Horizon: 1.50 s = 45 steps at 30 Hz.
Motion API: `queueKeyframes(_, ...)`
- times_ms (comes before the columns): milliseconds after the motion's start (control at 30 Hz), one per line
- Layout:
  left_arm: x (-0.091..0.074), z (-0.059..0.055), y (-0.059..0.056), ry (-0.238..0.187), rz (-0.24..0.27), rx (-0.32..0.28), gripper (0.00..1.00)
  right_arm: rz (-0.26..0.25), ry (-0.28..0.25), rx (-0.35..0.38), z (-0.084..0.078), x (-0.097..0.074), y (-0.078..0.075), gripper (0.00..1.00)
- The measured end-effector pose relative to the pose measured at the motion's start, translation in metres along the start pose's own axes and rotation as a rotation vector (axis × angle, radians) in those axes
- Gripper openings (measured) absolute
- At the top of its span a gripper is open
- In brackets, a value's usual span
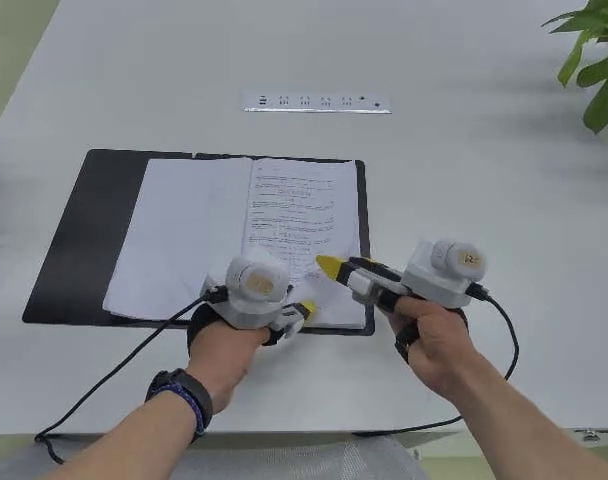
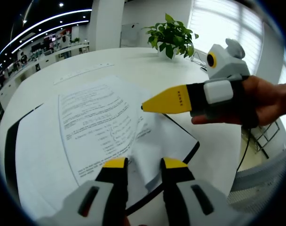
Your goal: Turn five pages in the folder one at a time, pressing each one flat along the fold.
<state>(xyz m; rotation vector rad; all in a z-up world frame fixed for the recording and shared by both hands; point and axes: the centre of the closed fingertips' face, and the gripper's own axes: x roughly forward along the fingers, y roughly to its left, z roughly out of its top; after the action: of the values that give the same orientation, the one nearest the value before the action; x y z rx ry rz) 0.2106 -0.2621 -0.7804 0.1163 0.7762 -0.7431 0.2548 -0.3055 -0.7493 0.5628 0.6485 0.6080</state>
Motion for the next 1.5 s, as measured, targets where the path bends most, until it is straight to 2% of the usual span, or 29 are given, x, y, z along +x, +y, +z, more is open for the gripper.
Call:
queueKeyframes(67, -0.002, 0.000, -0.002, 0.004, -0.012, -0.017, 0.30, 0.008, -0.002, 0.008, 0.000, 0.000, 0.002, 0.41)
queueKeyframes(367, -0.016, -0.010, -0.007, 0.032, -0.035, -0.002, 0.44, 0.022, -0.012, 0.021, 0.001, -0.007, 0.007, 0.32)
queueKeyframes(667, -0.038, -0.020, 0.002, 0.052, -0.016, 0.004, 0.51, 0.032, -0.020, 0.033, -0.006, -0.015, 0.014, 0.20)
queueKeyframes(900, -0.056, -0.018, 0.007, 0.040, -0.004, 0.010, 0.54, 0.038, -0.024, 0.033, -0.008, -0.019, 0.020, 0.12)
queueKeyframes(1100, -0.070, -0.019, 0.015, 0.029, 0.014, 0.010, 0.56, 0.028, -0.031, 0.036, -0.008, -0.018, 0.018, 0.04)
queueKeyframes(1300, -0.084, -0.024, 0.024, 0.024, 0.029, 0.012, 0.58, 0.019, -0.046, 0.048, -0.007, -0.017, 0.021, 0.01)
queueKeyframes(1500, -0.098, -0.031, 0.037, 0.015, 0.058, -0.021, 0.58, 0.025, -0.046, 0.049, -0.006, -0.011, 0.030, 0.00)
